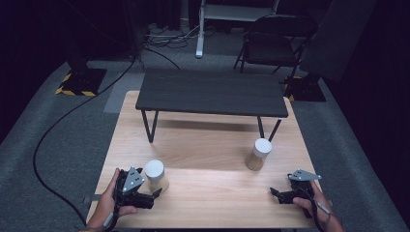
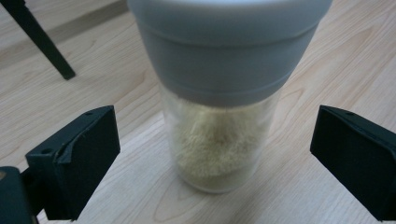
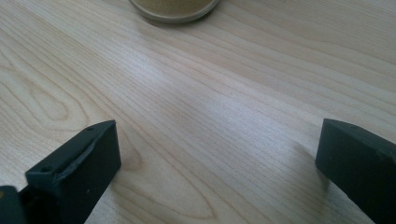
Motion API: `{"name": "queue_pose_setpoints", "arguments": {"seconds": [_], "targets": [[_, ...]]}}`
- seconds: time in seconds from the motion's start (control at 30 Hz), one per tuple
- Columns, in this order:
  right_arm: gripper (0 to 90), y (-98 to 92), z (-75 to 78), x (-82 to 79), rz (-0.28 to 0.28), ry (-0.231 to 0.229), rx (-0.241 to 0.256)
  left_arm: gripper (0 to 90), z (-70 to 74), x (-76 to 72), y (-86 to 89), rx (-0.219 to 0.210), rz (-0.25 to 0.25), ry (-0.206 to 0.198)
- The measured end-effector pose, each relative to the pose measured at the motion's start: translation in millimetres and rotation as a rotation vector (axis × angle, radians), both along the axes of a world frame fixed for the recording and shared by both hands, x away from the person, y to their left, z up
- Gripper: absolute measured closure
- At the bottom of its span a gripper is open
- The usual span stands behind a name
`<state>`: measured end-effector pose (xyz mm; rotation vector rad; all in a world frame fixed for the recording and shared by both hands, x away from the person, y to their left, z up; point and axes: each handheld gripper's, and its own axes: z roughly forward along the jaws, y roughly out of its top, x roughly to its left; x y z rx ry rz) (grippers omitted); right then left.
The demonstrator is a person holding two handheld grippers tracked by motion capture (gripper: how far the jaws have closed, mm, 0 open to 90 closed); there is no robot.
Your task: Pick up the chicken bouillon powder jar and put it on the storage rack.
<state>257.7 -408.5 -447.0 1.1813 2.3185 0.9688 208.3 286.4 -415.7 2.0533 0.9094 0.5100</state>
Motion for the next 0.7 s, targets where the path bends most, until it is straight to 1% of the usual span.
{"name": "queue_pose_setpoints", "arguments": {"seconds": [0.03,0.17,0.23,0.33,0.4,0.43,0.47,0.53,0.6,0.67,0.7], "targets": [[0.0,0.0,0.0,0.0,0.000,0.000,0.000,1.5,0.3,0.7,-1.1,0.001,0.002,0.002],[0.0,0.0,0.0,0.0,0.000,0.000,0.000,1.7,-1.0,3.3,-1.6,-0.027,0.007,0.011],[0.0,0.0,0.0,0.0,0.000,0.000,0.000,1.9,-2.3,5.5,-2.2,-0.039,0.010,0.022],[0.0,0.0,0.0,0.0,0.000,0.000,0.000,2.0,-4.2,6.9,-6.5,-0.035,0.013,0.024],[0.0,0.0,0.0,0.0,0.000,0.000,0.000,2.1,-5.4,7.9,-7.1,-0.051,0.019,0.026],[0.0,0.0,0.0,0.0,0.000,0.000,0.000,2.2,-5.5,7.6,-7.7,-0.051,0.023,0.024],[0.0,0.0,0.0,0.0,0.000,0.000,0.000,2.2,-5.8,7.7,-7.5,-0.059,0.030,0.024],[0.0,0.0,0.0,0.0,0.000,0.000,0.000,2.7,-7.5,8.8,-5.0,-0.091,0.042,0.031],[0.0,0.0,0.0,0.0,0.000,0.000,0.000,3.2,-8.9,7.7,-6.0,-0.099,0.055,0.026],[0.0,0.0,0.0,0.0,0.000,0.000,0.000,6.3,-10.6,6.3,-6.9,-0.106,0.064,0.020],[0.0,0.0,0.0,0.0,0.000,0.000,0.000,7.0,-11.9,5.7,-6.8,-0.116,0.070,0.019]]}}
